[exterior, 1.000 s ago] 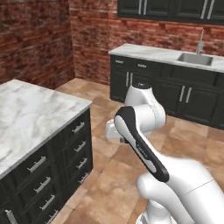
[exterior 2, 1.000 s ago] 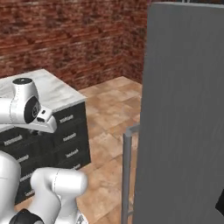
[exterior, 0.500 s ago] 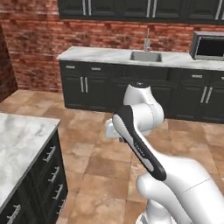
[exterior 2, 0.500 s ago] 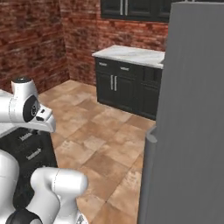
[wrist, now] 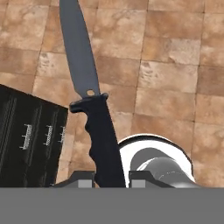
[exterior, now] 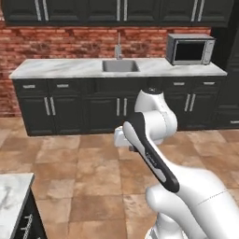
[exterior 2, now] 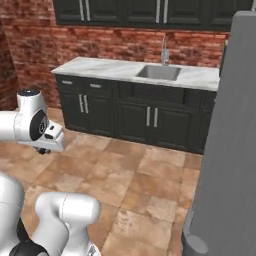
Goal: Retrieve the butter from the fridge and place it on a plate on the dining table. Then retrieve the butter knife by the fridge and place it near the plate.
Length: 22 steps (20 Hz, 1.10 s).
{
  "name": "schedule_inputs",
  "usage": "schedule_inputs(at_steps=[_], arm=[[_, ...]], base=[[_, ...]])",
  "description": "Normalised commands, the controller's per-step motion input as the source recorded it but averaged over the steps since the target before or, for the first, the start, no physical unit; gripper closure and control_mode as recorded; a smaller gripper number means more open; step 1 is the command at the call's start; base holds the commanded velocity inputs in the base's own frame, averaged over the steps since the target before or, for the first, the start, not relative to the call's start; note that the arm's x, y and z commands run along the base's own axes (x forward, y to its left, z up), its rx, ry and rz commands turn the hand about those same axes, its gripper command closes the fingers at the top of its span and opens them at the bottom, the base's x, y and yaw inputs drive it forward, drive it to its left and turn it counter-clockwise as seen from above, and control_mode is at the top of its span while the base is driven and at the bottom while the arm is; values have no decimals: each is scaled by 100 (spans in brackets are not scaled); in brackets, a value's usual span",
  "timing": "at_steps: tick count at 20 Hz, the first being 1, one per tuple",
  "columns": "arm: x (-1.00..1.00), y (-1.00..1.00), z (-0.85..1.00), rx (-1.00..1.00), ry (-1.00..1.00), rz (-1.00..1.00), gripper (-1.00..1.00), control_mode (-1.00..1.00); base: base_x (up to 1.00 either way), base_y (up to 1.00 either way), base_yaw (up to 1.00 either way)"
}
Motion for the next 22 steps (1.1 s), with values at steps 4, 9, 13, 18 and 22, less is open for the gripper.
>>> schedule_inputs(at_steps=[4,9,13,18,22], arm=[[0,0,0,0,0,0,100,100],[0,0,0,0,0,0,100,100],[0,0,0,0,0,0,100,100],[0,0,0,0,0,0,100,100],[0,0,0,0,0,0,100,100]], base=[[91,50,-28],[98,37,-12],[97,-17,25],[88,-27,53],[78,-7,74]])
